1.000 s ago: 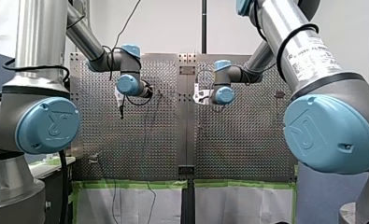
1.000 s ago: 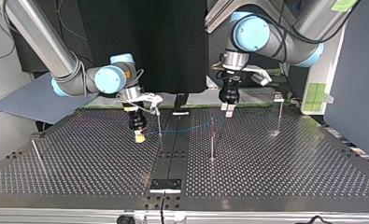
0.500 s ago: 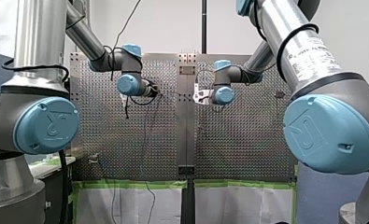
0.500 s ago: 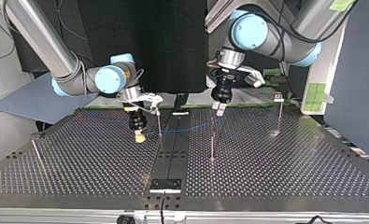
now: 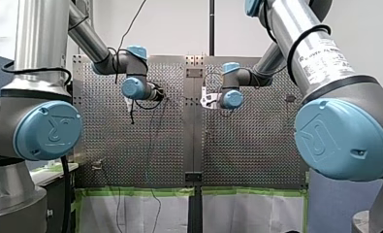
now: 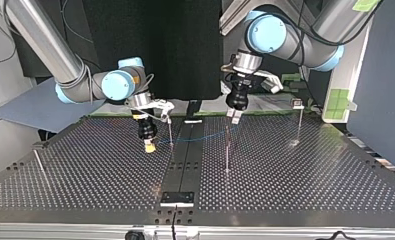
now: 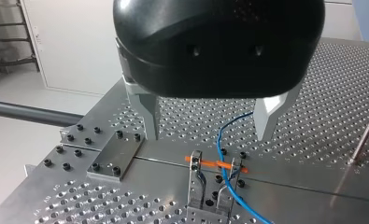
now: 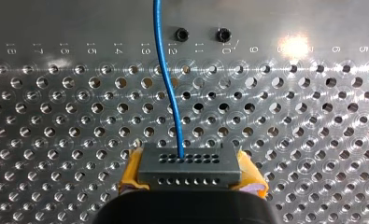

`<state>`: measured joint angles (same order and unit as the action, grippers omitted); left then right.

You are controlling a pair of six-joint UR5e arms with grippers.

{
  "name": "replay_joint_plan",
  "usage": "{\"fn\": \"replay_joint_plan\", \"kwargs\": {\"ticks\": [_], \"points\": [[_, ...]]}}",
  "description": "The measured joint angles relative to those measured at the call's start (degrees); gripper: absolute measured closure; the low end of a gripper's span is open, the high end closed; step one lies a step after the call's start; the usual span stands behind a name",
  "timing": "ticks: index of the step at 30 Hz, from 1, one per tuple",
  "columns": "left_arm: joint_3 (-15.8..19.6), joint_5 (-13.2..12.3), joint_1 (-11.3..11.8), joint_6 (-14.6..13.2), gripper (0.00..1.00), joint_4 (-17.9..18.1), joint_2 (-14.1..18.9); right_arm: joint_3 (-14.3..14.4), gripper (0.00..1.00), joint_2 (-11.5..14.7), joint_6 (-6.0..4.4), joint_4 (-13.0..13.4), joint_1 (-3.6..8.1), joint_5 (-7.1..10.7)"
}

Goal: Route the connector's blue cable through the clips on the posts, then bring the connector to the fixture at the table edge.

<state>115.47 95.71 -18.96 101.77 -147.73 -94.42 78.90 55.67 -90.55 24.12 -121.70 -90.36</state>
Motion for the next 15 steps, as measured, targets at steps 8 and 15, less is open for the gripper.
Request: {"fn": "replay_joint_plan", "kwargs": {"ticks": [8, 15], "points": [[0.03, 0.7, 0.0, 0.17, 0.0, -0.07, 0.0, 0.0, 1.0, -0.01, -0.05, 0.01, 0.03, 0.0], [0.01, 0.68, -0.01, 0.63, 0.0, -0.03, 0.0, 0.01, 1.0, 0.01, -0.14, -0.03, 0.03, 0.0]]}}
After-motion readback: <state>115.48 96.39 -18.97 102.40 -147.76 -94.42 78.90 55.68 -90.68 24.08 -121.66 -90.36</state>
